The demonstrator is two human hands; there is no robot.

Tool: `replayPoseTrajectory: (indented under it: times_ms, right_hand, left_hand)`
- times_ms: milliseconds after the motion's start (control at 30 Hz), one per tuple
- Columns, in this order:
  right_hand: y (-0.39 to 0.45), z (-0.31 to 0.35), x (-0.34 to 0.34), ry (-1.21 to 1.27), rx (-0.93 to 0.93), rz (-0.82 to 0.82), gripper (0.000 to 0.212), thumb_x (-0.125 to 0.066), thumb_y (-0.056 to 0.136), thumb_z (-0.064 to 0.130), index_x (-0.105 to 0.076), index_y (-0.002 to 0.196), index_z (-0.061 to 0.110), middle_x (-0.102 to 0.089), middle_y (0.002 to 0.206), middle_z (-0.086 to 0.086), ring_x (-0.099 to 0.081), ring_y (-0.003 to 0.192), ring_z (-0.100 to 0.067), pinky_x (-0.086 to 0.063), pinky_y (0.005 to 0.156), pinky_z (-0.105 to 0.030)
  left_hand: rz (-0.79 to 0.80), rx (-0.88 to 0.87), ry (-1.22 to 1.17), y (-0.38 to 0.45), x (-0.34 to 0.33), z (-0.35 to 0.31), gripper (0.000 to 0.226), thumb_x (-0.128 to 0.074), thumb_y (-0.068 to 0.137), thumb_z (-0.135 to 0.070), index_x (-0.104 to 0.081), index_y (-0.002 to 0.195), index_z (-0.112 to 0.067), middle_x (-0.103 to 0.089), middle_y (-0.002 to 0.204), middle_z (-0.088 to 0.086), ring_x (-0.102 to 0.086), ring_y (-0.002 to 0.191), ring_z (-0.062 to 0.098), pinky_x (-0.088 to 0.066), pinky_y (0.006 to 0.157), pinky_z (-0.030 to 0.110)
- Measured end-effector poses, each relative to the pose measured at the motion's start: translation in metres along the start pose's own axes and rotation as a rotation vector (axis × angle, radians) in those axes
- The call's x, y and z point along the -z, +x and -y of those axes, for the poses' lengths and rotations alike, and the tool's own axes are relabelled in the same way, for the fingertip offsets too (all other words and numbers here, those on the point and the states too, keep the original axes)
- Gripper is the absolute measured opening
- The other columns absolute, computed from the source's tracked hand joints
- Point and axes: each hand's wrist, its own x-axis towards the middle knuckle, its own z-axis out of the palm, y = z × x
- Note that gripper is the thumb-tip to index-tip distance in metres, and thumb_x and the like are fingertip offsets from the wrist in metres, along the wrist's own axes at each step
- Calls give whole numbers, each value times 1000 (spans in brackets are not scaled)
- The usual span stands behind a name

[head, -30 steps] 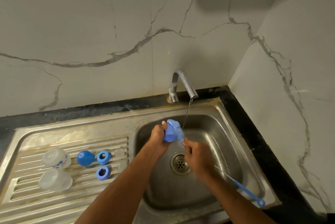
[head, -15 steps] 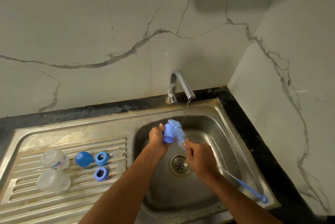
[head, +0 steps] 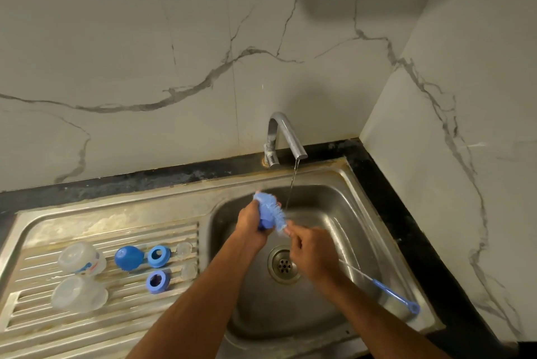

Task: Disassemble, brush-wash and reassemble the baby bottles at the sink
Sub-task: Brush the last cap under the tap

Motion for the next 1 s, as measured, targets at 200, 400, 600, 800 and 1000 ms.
replayPoseTrajectory:
  times_ms: [200,400,600,800,1000]
  right_hand:
    - [-6,4,0,31,64,7,21,-69,85,8,-75,103,19,-67,62,5,-55,47,-9,-40,45,-18]
    - [-1,6,2,11,65,-38,24,-69,81,6,-76,101,17,-71,66,1,-60,50,-12,-42,45,-19]
    - [7,-3,6,-1,-35,-83,24,-71,84,7,-76,106,13,-71,66,1,-50,48,-1,-29,48,-3]
    - [-2,-9,8,24,33,-93,20,-70,83,9,-77,101,15,-71,66,0,-61,50,-13,-42,46,-16]
    - [-6,-1,5,59,122,-63,27,-56,86,12,-76,103,15,-72,70,0,-64,54,-14,-48,48,-21]
  left_hand:
    - [8,40,-59,2,1,-6,54,-38,107,-42,-53,135,1,-65,121,15,-62,113,24,-51,98,41]
    - [48,-13,-33,-8,-5,-7,42,-40,106,-22,-49,143,-4,-67,123,19,-64,114,33,-51,98,41]
    - [32,73,0,-12,-3,-1,42,-43,106,-27,-52,139,-3,-69,113,17,-66,102,30,-52,95,43]
    - [31,48,11,-5,0,-3,48,-43,106,-41,-53,134,-4,-71,107,15,-68,99,29,-54,91,45]
    - [102,96,-68,-3,-1,-10,61,-36,104,-54,-54,134,-3,-67,118,20,-65,99,27,-51,92,41]
